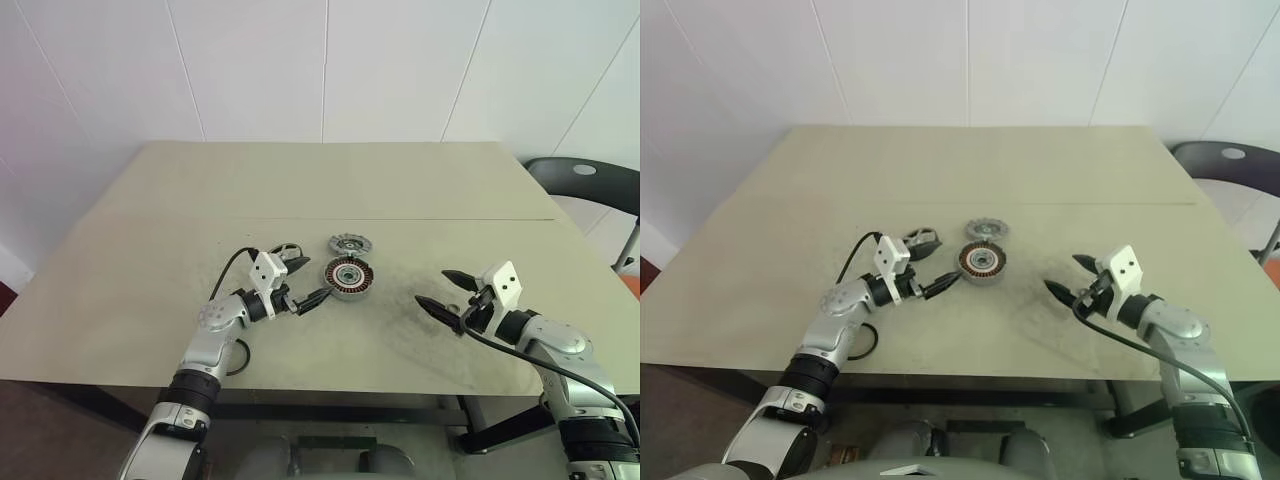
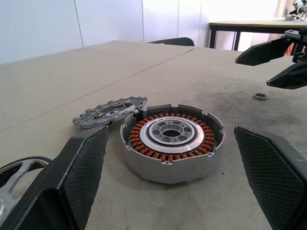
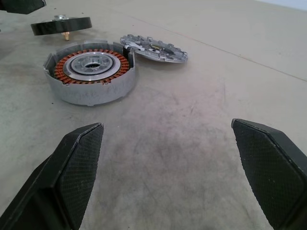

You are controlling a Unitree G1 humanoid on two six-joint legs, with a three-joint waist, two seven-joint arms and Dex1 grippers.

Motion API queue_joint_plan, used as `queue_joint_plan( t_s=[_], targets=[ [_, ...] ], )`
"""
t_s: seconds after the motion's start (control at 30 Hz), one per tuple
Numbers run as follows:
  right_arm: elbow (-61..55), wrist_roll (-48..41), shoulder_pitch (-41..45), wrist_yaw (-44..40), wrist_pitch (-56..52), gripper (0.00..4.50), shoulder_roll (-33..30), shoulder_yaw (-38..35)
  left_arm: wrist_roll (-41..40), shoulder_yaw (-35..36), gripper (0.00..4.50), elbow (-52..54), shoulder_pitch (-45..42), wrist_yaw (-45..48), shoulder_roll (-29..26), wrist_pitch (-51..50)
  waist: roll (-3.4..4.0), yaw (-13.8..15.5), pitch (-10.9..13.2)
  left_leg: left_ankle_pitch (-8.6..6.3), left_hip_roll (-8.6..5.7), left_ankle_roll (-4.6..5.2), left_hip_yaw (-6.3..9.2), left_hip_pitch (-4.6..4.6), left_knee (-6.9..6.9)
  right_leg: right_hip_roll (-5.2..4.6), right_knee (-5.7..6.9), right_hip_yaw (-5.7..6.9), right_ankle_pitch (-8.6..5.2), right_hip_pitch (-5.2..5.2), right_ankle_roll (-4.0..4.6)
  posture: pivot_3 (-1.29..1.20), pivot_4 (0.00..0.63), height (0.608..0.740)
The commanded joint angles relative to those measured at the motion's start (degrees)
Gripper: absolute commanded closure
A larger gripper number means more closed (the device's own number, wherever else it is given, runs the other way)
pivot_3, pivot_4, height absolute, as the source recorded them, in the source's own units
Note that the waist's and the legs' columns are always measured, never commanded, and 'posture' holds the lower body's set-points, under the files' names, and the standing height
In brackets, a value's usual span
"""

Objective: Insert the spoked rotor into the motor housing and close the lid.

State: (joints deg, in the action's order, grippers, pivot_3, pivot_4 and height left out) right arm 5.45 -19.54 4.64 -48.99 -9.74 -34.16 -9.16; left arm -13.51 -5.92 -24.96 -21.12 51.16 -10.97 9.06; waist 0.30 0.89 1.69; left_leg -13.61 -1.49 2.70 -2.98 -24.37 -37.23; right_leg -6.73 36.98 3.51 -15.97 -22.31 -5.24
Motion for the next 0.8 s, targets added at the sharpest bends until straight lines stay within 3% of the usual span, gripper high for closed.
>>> queue_joint_plan(
  t_s=[0.03,0.53,0.8],
  targets=[
    [-2.24,-1.42,1.25,-0.48,0.04,0.00,0.05,-0.71,-1.38,0.89,0.03,2.08,-0.73,0.78,0.16,0.98,0.00,-0.03,0.00,0.00,0.00,0.00,0.00,0.00,0.00,0.00,0.00,0.00,0.00,0.00,0.00,0.00,0.000,0.740],
    [-3.74,-2.63,2.17,-0.54,-1.43,0.00,0.69,-0.59,-1.35,0.39,0.03,2.22,-0.78,1.68,0.22,1.44,0.00,-0.02,0.00,0.00,0.00,0.00,0.00,0.00,0.00,0.00,0.00,0.00,0.00,0.00,0.00,0.00,0.000,0.740],
    [4.59,3.78,2.62,1.97,-2.66,0.00,-3.06,0.52,-0.54,0.00,0.03,1.44,-0.89,1.49,0.32,1.70,0.00,0.08,0.00,0.00,0.00,0.00,0.00,0.00,-0.02,-0.01,0.00,0.00,-0.03,0.01,0.05,0.00,0.000,0.740]
  ],
)
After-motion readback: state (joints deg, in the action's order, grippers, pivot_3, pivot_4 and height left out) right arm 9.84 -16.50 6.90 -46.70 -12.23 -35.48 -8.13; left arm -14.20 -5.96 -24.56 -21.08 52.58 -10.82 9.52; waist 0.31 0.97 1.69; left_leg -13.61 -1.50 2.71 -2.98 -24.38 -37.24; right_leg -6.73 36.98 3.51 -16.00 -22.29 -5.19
